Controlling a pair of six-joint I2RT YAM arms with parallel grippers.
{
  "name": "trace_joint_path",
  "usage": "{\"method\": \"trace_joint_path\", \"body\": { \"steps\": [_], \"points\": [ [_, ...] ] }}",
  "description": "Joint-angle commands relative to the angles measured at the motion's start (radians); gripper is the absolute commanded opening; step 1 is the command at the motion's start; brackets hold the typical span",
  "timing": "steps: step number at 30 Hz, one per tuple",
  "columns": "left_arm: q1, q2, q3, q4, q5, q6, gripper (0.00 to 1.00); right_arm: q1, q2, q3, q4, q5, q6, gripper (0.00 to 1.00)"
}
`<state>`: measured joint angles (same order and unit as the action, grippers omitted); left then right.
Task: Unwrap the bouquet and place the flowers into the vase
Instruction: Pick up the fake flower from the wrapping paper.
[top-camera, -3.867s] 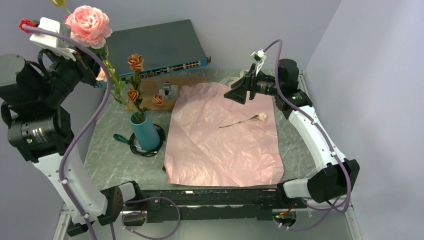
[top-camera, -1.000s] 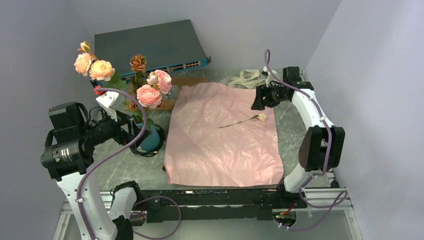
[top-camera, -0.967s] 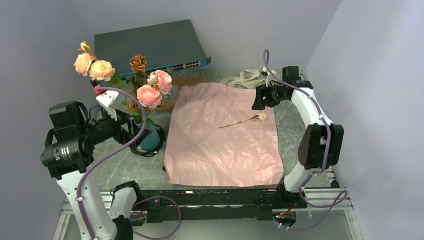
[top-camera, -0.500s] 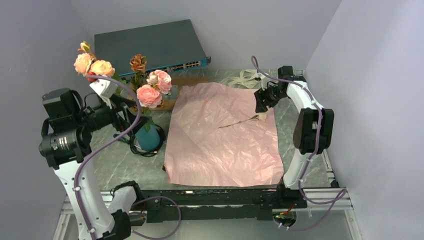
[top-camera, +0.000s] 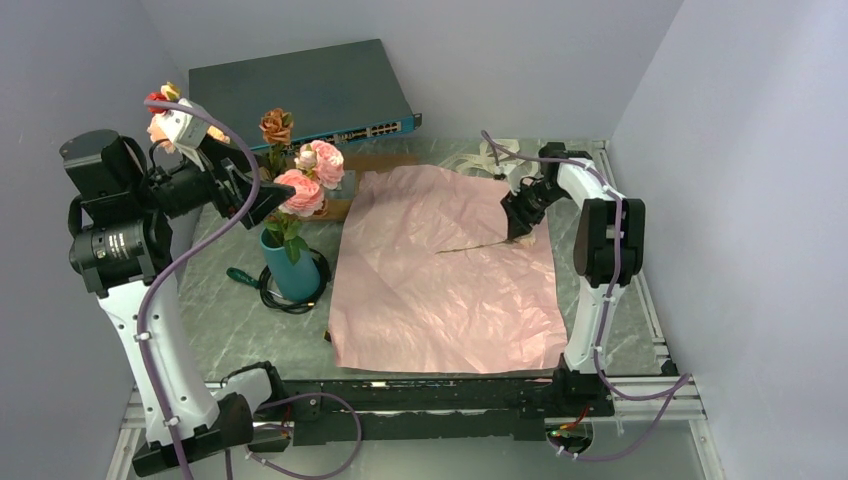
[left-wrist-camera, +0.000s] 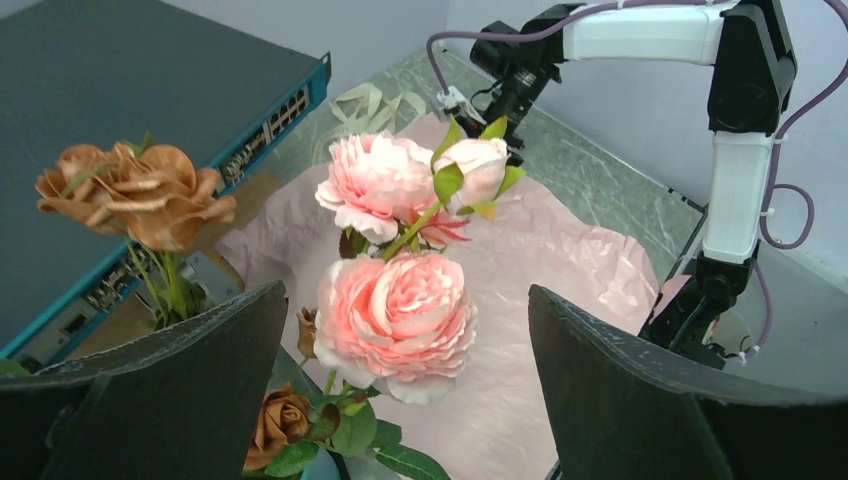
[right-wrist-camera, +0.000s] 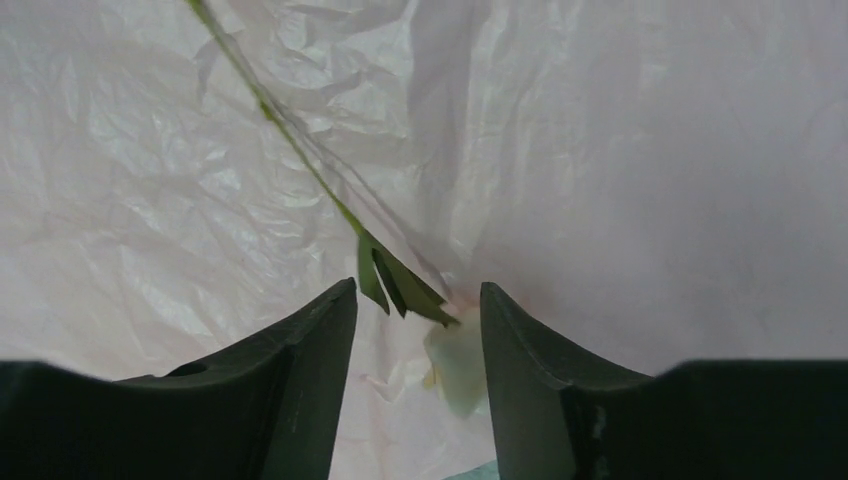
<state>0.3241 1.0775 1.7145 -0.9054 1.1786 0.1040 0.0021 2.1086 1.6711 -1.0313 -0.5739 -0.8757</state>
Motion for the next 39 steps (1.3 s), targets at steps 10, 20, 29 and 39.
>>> {"method": "trace_joint_path", "body": {
  "steps": [10,20,29,39],
  "points": [
    [-0.032,0.100,0.127,0.062,0.041,0.077,0.94,0.042,-0.030,-0.064,-0.056,0.006,-0.102,0.45],
    [-0.282,0.192,0.222,-0.044,-0.119,0.283,0.91,0.044,-0.071,-0.079,-0.024,0.024,-0.074,0.04],
    [-0.439,0.304,0.352,0.056,-0.162,0.327,0.90,0.042,-0.211,-0.117,-0.077,-0.102,0.045,0.00],
    [-0.708,0.345,0.390,0.119,-0.432,0.634,0.79,0.014,-0.317,-0.133,-0.050,-0.307,0.436,0.00]
  ]
}}
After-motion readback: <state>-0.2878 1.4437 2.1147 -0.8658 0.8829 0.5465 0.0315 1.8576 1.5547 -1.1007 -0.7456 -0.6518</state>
